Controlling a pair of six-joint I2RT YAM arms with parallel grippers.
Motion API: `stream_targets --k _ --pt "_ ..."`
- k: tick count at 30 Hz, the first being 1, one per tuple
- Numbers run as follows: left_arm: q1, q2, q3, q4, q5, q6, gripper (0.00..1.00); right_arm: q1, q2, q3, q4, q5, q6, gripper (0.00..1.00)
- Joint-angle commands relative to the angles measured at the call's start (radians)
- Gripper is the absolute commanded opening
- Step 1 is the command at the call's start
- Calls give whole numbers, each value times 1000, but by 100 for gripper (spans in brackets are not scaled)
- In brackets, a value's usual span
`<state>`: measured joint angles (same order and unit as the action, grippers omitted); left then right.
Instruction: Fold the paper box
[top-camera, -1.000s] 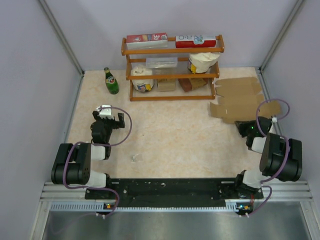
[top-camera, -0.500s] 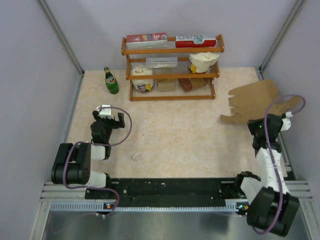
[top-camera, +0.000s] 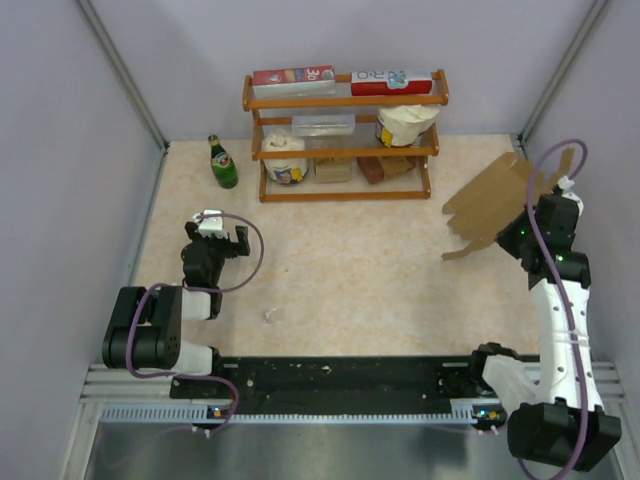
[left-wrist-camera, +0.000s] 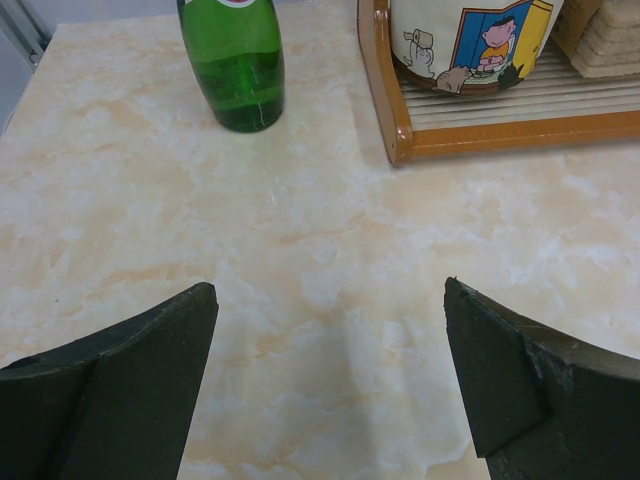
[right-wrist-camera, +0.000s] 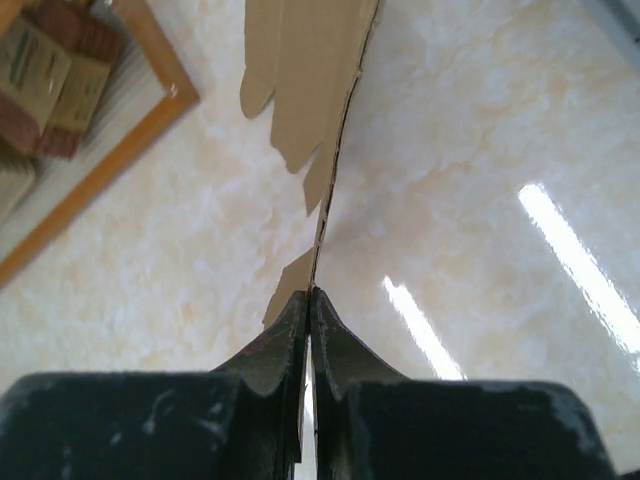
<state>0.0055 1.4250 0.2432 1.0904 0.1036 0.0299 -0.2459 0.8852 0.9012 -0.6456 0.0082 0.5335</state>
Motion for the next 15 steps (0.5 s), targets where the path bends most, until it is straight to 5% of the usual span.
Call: stream_targets --k 1,8,15 --pt "-1 2 24 35 -7 10 99 150 33 194 -215 70 -102 0" --pt "-1 2 24 35 -7 10 99 330 144 444 -454 164 -151 0" --pt "-1 2 24 34 -7 10 99 427 216 560 -601 6 -266 0"
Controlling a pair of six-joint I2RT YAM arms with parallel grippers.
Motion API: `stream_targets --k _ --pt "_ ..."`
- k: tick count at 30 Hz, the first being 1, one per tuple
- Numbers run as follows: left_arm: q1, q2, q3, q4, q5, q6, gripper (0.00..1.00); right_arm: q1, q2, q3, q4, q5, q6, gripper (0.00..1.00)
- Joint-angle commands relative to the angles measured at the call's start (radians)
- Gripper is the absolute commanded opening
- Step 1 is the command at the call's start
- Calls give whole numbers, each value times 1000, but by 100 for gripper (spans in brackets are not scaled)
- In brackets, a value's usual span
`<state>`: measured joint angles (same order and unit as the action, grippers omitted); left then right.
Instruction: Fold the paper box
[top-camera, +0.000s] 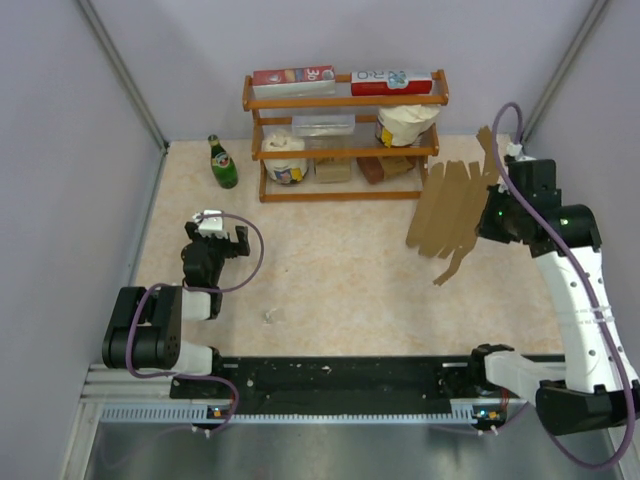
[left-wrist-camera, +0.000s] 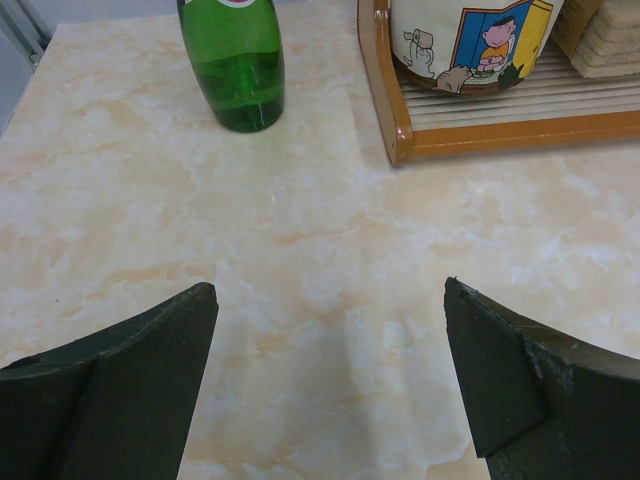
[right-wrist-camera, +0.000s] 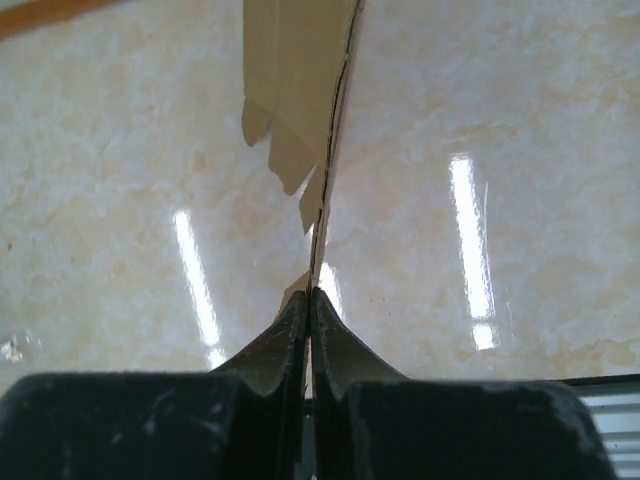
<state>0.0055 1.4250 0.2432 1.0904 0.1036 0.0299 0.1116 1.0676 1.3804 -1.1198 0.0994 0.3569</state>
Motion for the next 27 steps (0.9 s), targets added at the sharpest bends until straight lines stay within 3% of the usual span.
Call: stream_targets --k 1,6,16,23,27 --pt "-1 3 24 35 -5 10 99 104 41 101 -142 -93 -102 0" --pt "-1 2 24 35 -7 10 99 239 52 181 -166 -199 -162 0" --pt "-1 2 24 35 -5 11 99 286 116 218 -212 -427 -323 0" --pt "-27 2 24 35 -8 13 99 375 284 267 -256 -313 -351 0" --pt "-27 3 24 35 -8 11 99 381 368 295 -253 -380 -404 0"
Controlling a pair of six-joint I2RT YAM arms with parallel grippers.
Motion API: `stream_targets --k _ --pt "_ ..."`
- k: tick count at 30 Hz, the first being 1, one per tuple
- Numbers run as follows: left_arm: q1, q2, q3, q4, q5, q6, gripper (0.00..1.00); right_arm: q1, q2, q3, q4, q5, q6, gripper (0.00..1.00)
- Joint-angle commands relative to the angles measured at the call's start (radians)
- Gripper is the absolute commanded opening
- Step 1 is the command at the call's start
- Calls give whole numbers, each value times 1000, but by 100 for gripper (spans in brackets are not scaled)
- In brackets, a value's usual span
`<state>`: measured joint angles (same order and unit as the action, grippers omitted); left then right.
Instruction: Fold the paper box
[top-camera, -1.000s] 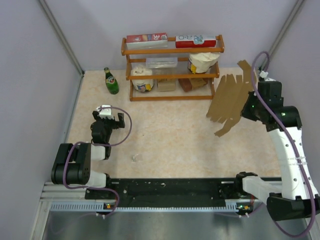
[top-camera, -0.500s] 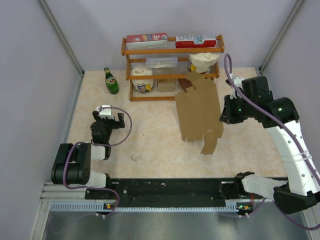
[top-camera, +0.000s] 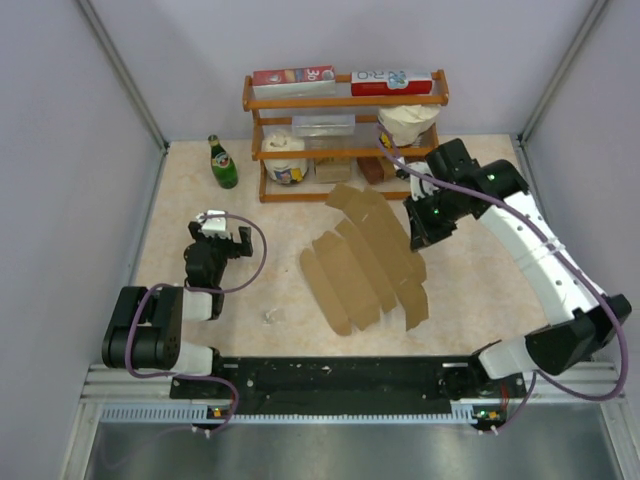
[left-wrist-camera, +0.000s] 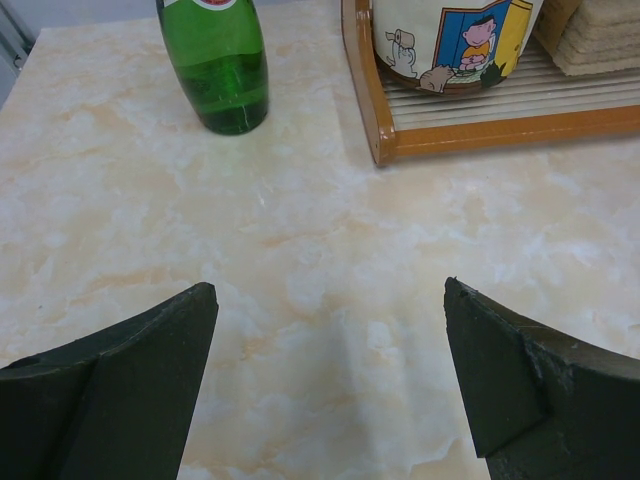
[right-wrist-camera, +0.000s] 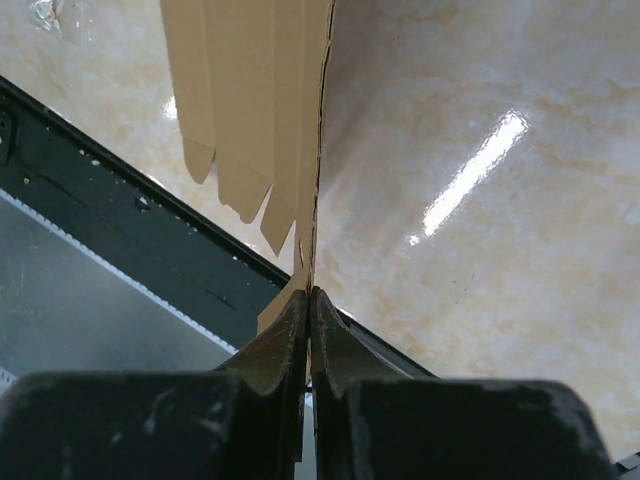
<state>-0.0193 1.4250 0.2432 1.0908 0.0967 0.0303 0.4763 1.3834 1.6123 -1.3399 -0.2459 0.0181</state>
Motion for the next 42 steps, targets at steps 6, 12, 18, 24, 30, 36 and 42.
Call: stream_targets --k 6,12,18,24,30,36,42 --pt "-4 3 24 35 1 11 99 33 124 80 -39 -63 -102 0" --pt "-4 3 24 35 -2 11 99 39 219 110 -62 -61 -118 0" --pt "-2 3 24 35 -2 11 99 42 295 110 -65 -4 -115 2" --pt "-4 3 24 35 -2 11 99 38 312 152 -61 242 -47 37" --pt "-5 3 24 35 0 11 99 -7 250 178 25 447 71 48" --pt "-2 3 24 35 0 10 99 -13 59 -101 322 329 164 54" --pt "-27 -76 36 -55 83 83 99 -39 -90 -397 562 200 239 54"
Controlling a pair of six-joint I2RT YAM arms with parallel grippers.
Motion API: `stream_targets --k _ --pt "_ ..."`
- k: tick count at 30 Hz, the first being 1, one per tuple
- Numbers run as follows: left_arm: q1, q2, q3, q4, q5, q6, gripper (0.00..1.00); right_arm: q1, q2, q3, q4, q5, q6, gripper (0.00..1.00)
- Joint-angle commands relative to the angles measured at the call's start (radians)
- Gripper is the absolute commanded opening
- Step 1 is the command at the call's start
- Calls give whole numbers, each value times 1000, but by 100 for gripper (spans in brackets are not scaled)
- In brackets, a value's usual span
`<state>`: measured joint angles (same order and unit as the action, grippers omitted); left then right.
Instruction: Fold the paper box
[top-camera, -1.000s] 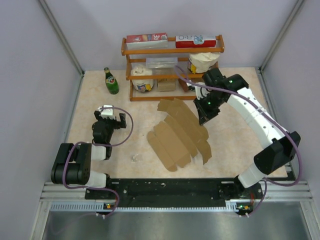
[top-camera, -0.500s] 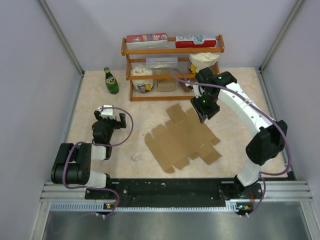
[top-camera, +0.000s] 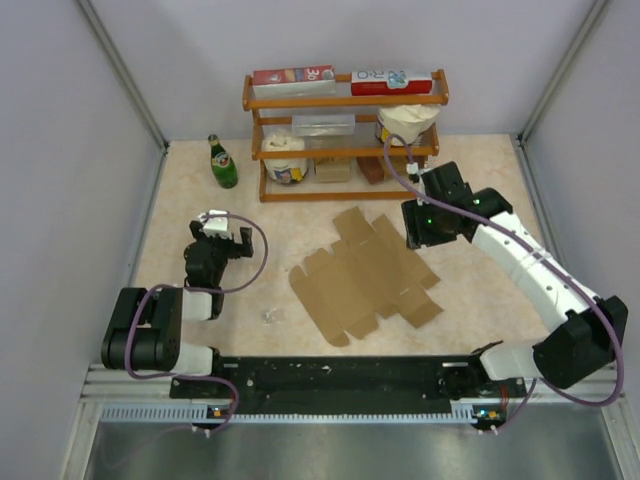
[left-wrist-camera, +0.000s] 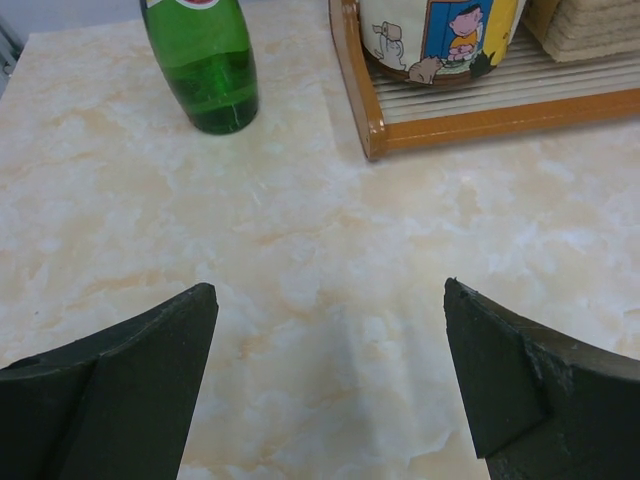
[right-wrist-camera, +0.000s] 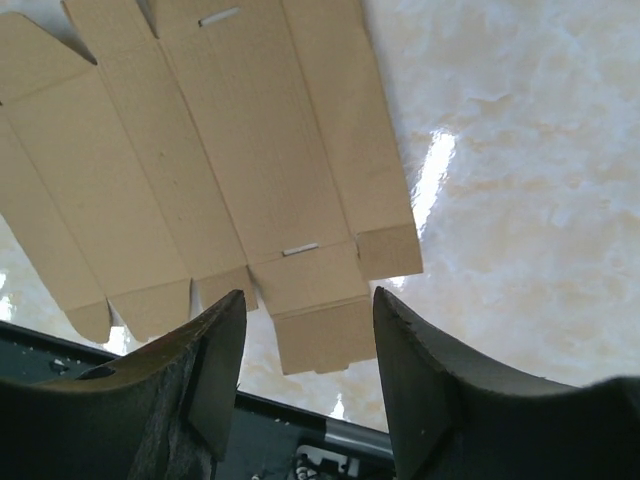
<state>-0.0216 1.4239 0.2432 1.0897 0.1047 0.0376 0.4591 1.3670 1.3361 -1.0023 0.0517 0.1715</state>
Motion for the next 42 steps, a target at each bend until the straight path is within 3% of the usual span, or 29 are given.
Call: stream_targets --k 1,4,7,12,17,25,42 --pt "-53 -127 69 -173 37 91 99 -23 -89 -153 250 -116 94 54" --pt "-110 -233 197 -436 -11 56 99 -28 -118 -221 316 -154 114 54" --pt "-110 -295 232 -491 82 -33 99 -28 -128 -276 366 -194 126 54" --pt "-110 -208 356 -625 433 -154 99 -45 -155 -347 416 -233 144 53" --pt "-130 67 553 -778 837 -180 99 -62 -193 -406 456 -295 154 54" --pt "-270 274 715 -1019 735 -58 99 -76 -209 -439 475 -331 140 54" --pt "-325 379 751 -1159 624 -64 98 -86 -235 -465 495 -355 132 54"
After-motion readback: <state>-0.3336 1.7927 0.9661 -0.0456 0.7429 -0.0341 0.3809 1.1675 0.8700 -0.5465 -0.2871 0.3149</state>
